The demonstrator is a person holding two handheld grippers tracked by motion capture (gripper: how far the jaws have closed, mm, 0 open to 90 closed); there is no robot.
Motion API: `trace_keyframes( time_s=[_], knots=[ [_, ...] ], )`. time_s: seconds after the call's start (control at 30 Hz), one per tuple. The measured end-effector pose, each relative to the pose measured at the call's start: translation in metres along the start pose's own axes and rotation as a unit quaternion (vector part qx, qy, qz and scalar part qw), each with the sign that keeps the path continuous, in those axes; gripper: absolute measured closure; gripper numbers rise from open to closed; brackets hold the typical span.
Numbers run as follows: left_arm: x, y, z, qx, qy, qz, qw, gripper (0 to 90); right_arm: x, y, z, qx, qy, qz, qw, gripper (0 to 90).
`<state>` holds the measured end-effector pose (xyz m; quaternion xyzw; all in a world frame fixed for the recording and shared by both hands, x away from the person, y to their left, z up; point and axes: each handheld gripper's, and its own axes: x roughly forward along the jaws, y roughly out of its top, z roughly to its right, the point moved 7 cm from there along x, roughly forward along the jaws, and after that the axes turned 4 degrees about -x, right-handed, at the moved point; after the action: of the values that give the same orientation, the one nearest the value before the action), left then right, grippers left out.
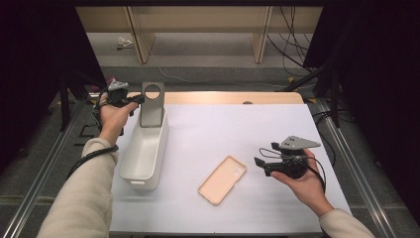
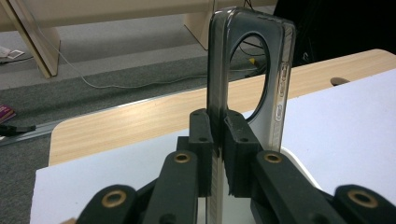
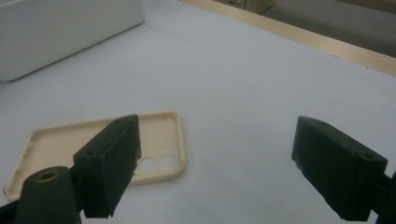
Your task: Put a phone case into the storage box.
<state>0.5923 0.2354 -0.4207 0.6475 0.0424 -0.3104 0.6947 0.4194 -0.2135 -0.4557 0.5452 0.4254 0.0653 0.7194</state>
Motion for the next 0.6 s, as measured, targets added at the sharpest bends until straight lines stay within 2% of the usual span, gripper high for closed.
trace_keyframes(
  time_s=[0.23,0.6],
  knots=[
    [0.0008,-0.0013,-0.0014,-0.004,-0.001,-0.002,1.0000,82.2,-0.0001,-0.0003,-0.0001,-0.001,0.000,-0.002,1.0000,16.4],
    [0.0033,-0.0037,-0.0019,0.003,0.001,-0.013,0.9999,81.4,0.0000,-0.0001,-0.0003,0.000,0.001,0.000,1.0000,16.4]
  ],
)
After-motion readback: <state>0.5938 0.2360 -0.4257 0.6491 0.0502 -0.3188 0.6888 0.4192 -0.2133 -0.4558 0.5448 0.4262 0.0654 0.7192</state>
